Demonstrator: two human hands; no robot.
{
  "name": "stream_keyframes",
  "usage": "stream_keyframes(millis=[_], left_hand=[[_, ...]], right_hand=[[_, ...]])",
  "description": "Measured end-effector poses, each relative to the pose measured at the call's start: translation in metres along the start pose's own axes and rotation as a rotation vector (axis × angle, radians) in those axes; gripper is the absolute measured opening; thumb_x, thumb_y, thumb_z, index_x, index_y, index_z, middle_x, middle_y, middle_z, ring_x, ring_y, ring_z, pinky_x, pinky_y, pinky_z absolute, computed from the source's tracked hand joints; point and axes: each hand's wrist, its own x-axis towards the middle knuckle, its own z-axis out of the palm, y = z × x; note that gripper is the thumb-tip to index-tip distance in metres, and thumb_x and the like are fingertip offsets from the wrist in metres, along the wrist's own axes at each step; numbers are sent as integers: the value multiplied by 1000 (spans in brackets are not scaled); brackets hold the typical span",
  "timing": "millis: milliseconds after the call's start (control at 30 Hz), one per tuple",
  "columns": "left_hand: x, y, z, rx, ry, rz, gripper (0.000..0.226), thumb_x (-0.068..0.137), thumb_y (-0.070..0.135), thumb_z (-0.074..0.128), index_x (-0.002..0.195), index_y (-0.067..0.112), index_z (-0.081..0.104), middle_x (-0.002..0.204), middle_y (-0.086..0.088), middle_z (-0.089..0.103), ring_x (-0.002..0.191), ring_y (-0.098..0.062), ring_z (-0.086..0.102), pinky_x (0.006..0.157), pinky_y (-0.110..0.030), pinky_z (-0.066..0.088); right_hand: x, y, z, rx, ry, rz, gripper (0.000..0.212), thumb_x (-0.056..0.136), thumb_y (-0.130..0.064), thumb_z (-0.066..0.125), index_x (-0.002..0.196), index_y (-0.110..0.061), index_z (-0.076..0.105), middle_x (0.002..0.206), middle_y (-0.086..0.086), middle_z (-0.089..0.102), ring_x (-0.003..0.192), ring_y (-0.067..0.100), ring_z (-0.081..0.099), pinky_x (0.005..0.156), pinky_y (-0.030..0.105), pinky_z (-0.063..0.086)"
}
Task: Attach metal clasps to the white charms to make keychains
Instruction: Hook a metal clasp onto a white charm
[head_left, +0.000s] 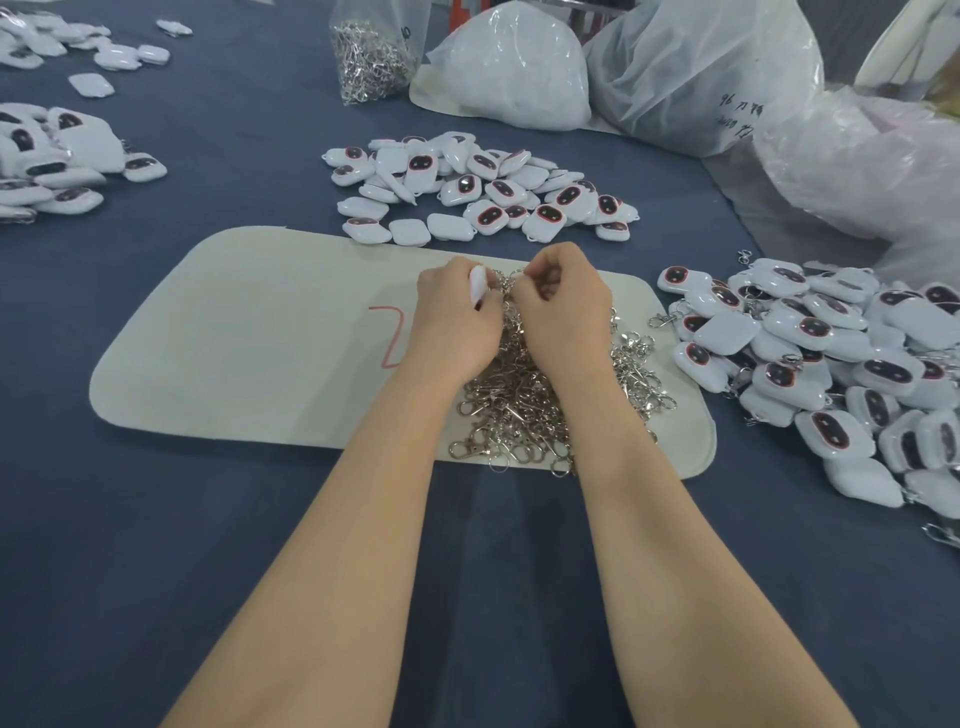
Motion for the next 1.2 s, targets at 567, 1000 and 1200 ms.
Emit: stream_keyframes(millis=[567, 1000, 1200], left_hand=[[4, 5, -2, -669, -2, -241, 3, 88, 12, 51, 91, 12, 50, 80, -3, 62, 65, -8, 65, 63, -26, 57], [2, -2, -1, -367, -46, -162, 6, 90, 22, 58, 86, 20, 53, 55, 5, 61, 40, -7, 54, 39, -19, 39], [4, -3, 0, -267, -5, -143, 11, 92, 24, 54, 97, 14, 55, 88, -8, 66, 63, -18, 62, 67, -38, 55]], right_hand=[[0, -1, -3, -26, 12, 33, 11, 85, -4, 55, 85, -15, 52, 70, -13, 50, 62, 1, 46, 59, 7, 38], [0, -1, -2, -47, -5, 8, 13, 84, -4, 56, 85, -16, 52, 71, -14, 51, 64, 0, 47, 61, 10, 39], [0, -2, -1, -56, -51, -14, 14, 83, -4, 57, 85, -17, 52, 72, -13, 52, 64, 1, 47, 63, 13, 40]])
